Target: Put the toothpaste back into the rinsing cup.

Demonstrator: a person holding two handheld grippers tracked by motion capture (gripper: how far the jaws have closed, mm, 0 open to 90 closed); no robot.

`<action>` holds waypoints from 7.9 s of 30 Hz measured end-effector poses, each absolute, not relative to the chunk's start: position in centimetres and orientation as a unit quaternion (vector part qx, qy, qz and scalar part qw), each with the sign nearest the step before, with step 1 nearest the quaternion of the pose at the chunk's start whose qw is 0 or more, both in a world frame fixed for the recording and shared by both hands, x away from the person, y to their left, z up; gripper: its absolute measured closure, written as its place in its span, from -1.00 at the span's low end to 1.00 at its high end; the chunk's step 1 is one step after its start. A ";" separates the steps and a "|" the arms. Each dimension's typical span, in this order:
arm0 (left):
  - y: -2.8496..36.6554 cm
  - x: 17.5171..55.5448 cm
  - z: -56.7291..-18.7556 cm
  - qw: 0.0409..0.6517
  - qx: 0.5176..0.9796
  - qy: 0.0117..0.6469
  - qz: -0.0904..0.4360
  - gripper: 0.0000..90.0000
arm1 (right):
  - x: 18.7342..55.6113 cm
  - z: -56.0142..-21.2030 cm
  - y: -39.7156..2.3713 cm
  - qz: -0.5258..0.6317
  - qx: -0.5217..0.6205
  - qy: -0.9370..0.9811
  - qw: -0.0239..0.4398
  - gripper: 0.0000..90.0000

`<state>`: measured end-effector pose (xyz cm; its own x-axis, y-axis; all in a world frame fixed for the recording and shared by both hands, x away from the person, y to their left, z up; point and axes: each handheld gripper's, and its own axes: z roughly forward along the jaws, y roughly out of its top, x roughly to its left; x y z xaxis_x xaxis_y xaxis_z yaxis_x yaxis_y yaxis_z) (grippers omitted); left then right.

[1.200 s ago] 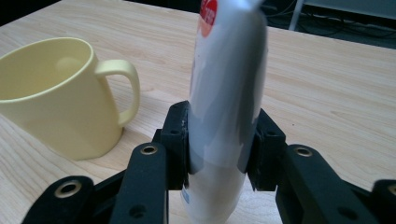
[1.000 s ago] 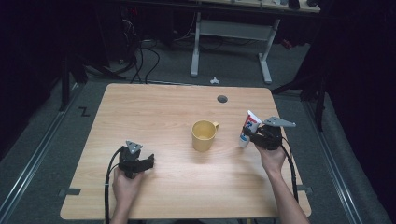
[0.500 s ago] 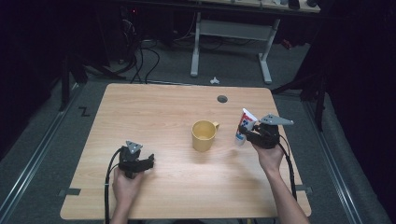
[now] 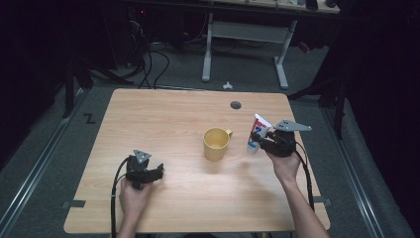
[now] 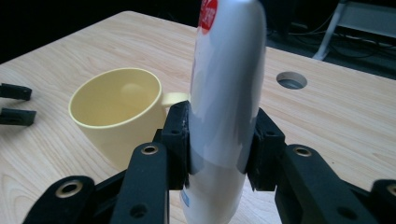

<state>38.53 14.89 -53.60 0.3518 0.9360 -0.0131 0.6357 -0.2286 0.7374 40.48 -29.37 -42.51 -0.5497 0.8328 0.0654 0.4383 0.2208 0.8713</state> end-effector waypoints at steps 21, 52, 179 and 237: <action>14.9 38.5 -53.6 0.335 0.751 0.523 0.225 -0.47 | 40.1 -41.3 -28.7 0.486 0.403 0.752 0.186 0.45; 14.9 38.5 -53.6 0.335 0.751 0.523 0.224 -0.48 | 40.2 -39.4 -27.2 0.498 0.377 0.758 0.187 0.46; 14.9 38.5 -53.6 0.335 0.752 0.522 0.224 -0.48 | 45.6 -42.7 -18.1 0.459 0.352 0.799 0.165 0.47; 14.9 38.5 -53.6 0.336 0.752 0.521 0.223 -0.48 | 45.5 -45.3 -17.6 0.421 0.355 0.821 0.153 0.47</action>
